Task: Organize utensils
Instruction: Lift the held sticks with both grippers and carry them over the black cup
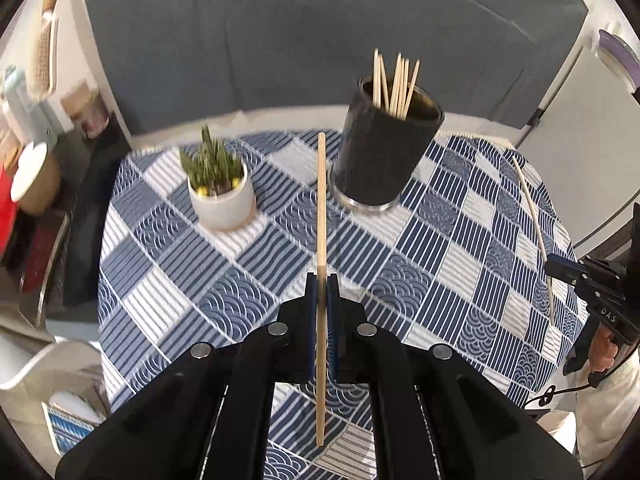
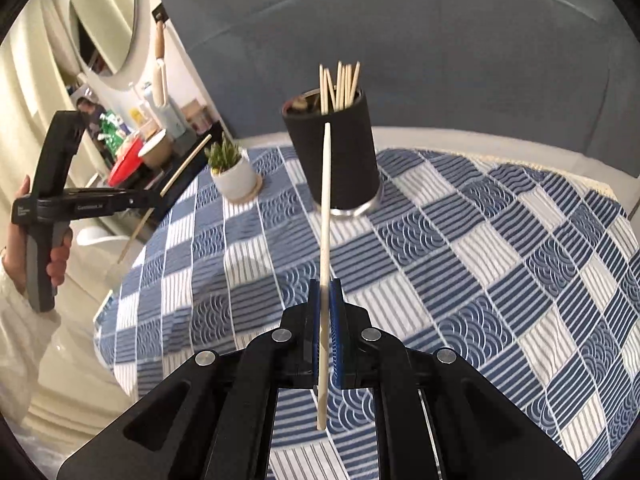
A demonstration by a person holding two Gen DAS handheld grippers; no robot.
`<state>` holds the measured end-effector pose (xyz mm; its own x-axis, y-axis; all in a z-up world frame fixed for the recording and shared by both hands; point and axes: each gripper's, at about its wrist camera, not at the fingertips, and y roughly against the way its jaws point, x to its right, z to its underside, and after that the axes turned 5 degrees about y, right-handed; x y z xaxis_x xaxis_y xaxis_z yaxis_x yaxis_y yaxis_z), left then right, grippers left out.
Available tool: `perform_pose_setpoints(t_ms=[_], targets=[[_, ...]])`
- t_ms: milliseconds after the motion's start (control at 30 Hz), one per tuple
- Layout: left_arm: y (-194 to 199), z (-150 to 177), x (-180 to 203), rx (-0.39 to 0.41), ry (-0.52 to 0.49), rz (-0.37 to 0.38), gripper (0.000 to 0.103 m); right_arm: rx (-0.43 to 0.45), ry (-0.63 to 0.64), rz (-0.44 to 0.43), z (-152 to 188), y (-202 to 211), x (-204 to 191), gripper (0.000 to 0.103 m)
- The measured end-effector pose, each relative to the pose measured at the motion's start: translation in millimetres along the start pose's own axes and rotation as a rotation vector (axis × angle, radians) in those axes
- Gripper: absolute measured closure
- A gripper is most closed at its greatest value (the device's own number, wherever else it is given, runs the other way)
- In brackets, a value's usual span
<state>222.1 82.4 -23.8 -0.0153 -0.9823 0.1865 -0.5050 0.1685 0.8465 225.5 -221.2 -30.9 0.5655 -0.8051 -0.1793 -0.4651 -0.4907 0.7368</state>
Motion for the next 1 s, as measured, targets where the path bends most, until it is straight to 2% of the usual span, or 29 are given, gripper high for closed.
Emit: perform_pose_setpoints(t_ms=[167,267,567,767,867,1000], targets=[[16,-30,9,0.06,-0.061,-0.018,0.098,0.023,0.014,0.016,-26,0,-3,0.098],[24,-45,14,0.093,-0.096,0.003,0.098,0.036,0.015,0.024,-43,0,-5,0.098],[28,-87,15,0.145,-0.155,0.097,0.098,0.114,0.021,0.045,-84,4,-20,0.098],[19,-100,16,0.178,-0.188,0.174,0.098,0.19,0.009,0.046,-105,6,-27,0.098],[16,-104,19,0.193,-0.197,0.198,0.098,0.219,-0.001,0.032,-114,5,-27,0.098],[9,-111,18,0.187,-0.16,0.263,0.098,0.25,-0.018,-0.011,-127,2,-21,0.098]])
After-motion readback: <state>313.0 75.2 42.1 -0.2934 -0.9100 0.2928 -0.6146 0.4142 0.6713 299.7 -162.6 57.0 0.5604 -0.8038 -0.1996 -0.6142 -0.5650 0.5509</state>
